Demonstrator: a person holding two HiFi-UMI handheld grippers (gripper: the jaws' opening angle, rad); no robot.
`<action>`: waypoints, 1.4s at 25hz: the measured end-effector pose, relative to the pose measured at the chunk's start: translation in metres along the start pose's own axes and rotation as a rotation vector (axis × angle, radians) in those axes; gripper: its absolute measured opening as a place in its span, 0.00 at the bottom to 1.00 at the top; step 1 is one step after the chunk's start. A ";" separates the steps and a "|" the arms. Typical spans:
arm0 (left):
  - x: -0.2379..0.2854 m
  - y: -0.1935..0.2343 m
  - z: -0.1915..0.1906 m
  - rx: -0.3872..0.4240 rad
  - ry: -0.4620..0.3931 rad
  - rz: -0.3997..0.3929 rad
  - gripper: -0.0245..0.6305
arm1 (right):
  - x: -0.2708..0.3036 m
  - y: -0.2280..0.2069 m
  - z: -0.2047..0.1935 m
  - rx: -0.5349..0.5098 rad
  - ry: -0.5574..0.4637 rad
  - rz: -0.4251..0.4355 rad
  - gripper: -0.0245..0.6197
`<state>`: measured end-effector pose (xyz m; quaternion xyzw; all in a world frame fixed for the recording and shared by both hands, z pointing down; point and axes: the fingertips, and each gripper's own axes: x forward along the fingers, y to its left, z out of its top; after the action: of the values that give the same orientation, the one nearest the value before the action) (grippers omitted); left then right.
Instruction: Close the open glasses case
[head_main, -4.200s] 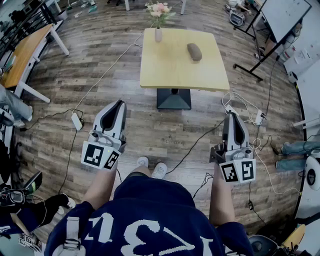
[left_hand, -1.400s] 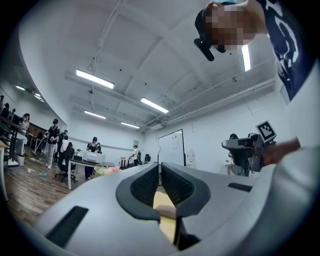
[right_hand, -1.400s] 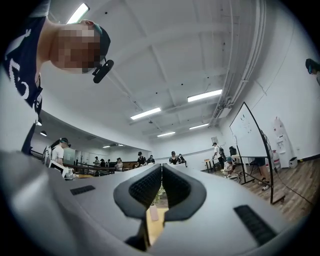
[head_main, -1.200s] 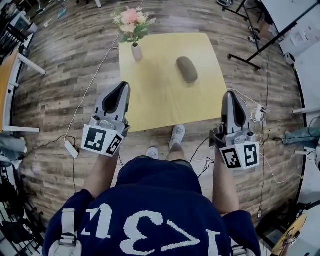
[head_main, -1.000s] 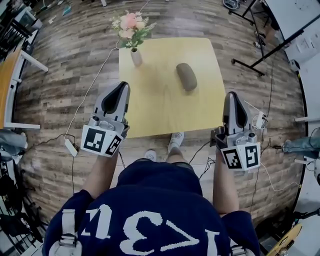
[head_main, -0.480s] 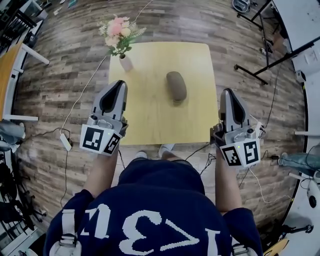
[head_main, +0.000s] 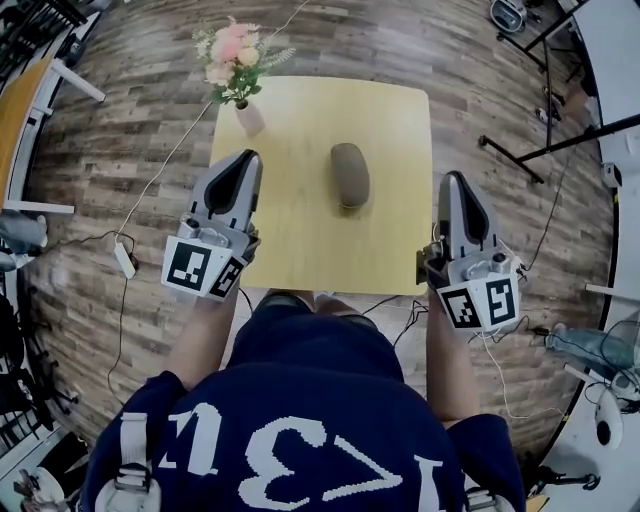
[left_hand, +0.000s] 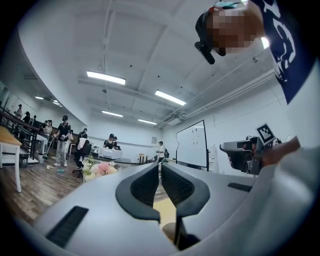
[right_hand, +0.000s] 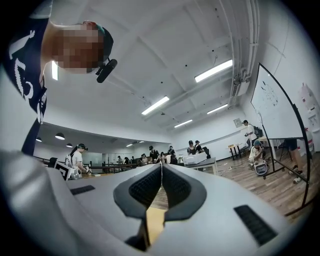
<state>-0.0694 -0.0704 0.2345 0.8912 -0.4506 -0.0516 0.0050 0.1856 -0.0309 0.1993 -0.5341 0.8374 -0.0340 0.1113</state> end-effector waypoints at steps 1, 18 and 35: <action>0.003 0.001 -0.002 -0.002 0.002 -0.001 0.08 | 0.003 0.000 -0.003 0.004 0.006 0.002 0.08; 0.054 0.022 -0.031 -0.056 0.067 -0.153 0.08 | 0.033 0.008 -0.039 0.007 0.098 -0.086 0.08; 0.083 0.012 -0.106 -0.067 0.195 -0.222 0.08 | 0.026 -0.013 -0.113 0.047 0.247 -0.131 0.08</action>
<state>-0.0200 -0.1479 0.3329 0.9357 -0.3447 0.0199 0.0730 0.1613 -0.0673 0.3076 -0.5764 0.8072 -0.1261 0.0173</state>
